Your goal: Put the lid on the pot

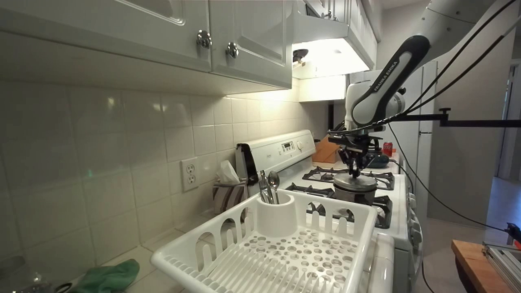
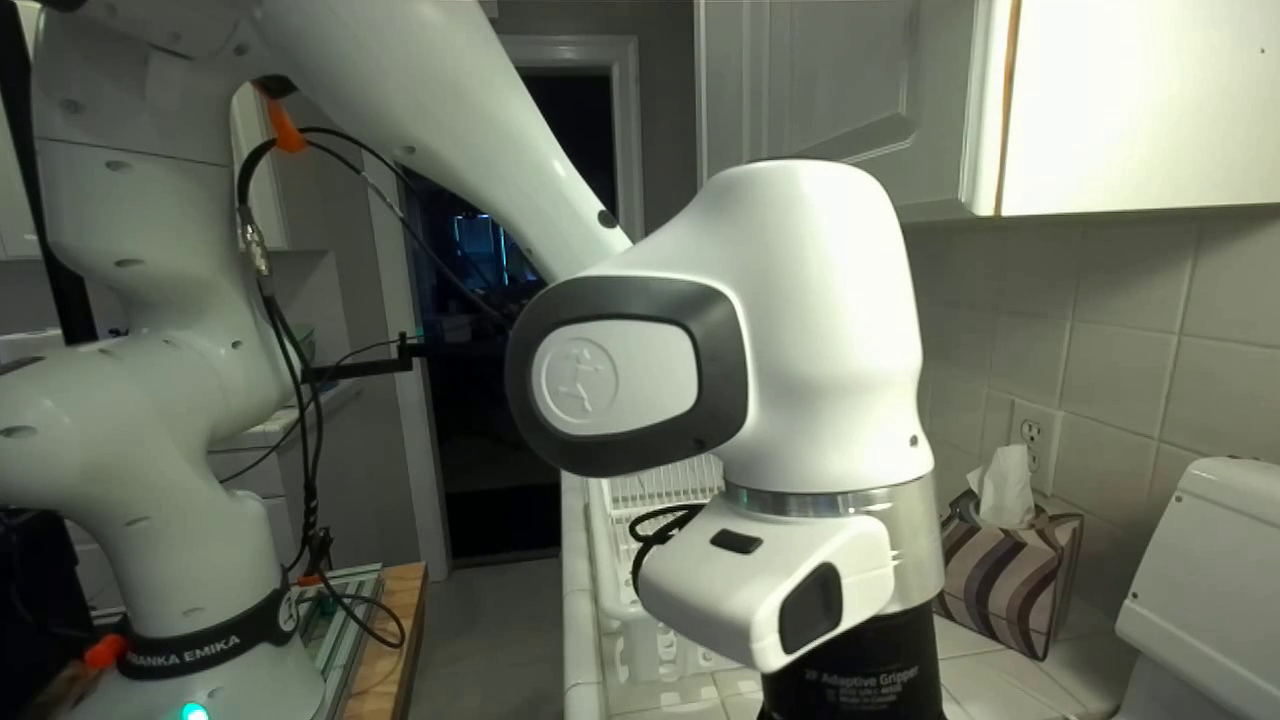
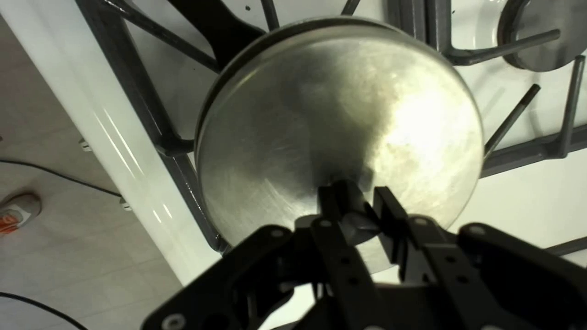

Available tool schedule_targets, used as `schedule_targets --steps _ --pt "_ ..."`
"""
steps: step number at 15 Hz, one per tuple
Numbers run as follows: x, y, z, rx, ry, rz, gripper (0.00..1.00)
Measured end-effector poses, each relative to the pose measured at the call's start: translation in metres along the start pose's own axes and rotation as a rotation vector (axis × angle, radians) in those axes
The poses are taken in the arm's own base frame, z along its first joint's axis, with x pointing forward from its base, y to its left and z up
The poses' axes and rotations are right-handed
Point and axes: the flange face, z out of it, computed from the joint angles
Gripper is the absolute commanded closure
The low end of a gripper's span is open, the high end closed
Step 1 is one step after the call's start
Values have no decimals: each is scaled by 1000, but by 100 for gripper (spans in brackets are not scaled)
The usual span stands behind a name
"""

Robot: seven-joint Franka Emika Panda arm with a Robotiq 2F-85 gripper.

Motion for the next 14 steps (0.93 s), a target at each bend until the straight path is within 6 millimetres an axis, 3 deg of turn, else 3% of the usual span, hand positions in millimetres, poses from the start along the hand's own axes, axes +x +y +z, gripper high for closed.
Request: schedule_targets --steps 14 --pt "-5 -1 2 -2 -31 39 94"
